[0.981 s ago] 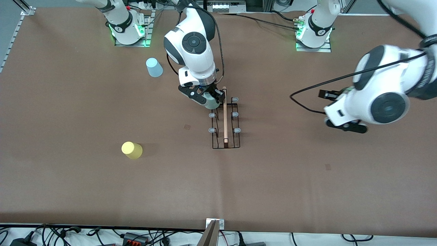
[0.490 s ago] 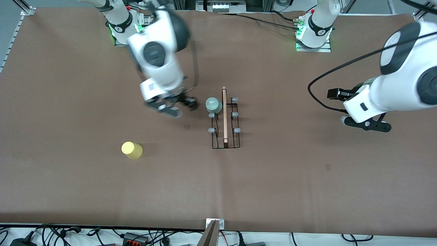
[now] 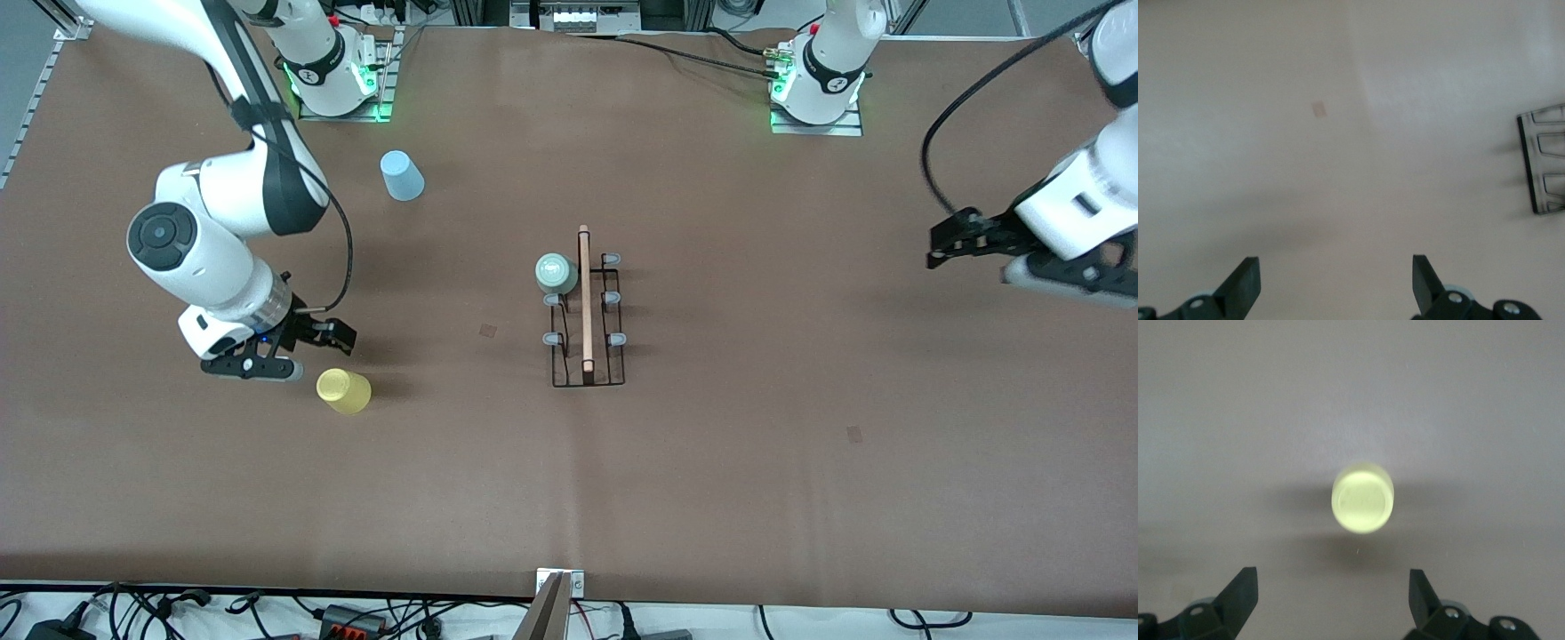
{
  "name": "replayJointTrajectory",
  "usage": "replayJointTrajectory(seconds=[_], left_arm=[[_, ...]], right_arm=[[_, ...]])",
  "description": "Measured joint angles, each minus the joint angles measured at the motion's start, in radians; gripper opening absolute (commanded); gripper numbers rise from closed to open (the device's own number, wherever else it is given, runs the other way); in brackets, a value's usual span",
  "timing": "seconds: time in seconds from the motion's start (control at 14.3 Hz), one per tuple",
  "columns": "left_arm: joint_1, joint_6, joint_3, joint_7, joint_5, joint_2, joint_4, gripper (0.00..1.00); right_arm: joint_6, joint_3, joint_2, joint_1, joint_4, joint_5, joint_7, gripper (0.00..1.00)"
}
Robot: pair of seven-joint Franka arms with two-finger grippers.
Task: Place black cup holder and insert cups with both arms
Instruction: 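Grasp the yellow cup with the right gripper and lift it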
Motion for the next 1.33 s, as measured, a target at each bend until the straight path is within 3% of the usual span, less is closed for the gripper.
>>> replayJointTrajectory(seconds=[0.35,0.77,0.84,0.91,0.98,1.05,1.33], left_arm=[[-0.005,-0.138,0.025,-0.052,0.050,-0.067,-0.026,1.00],[0.011,-0.142,0.008,-0.087,0.048,-0.051,-0.003,1.00],[0.014,-0.142,0.008,-0.087,0.048,-0.047,0.000,1.00],[0.013,-0.142,0.005,-0.087,0.048,-0.044,0.004,1.00],[0.012,-0.142,-0.001,-0.088,0.048,-0.042,0.010,1.00],[0.010,-0.143,-0.005,-0.089,0.048,-0.041,0.015,1.00],[0.010,-0.143,-0.007,-0.090,0.048,-0.040,0.033,1.00]], right_arm=[[0.213,-0.012,0.130,-0.001,-0.004,-0.001,-0.071,1.00],[0.243,-0.031,0.187,0.000,-0.004,-0.003,-0.101,1.00],[0.243,-0.031,0.192,0.001,-0.004,-0.003,-0.102,0.72],[0.243,-0.031,0.196,0.002,-0.004,-0.003,-0.104,0.35],[0.243,-0.031,0.199,0.002,-0.004,-0.003,-0.108,0.15],[0.243,-0.031,0.201,0.003,-0.004,-0.003,-0.111,0.08],[0.186,-0.030,0.171,0.010,0.026,-0.006,-0.163,0.06]])
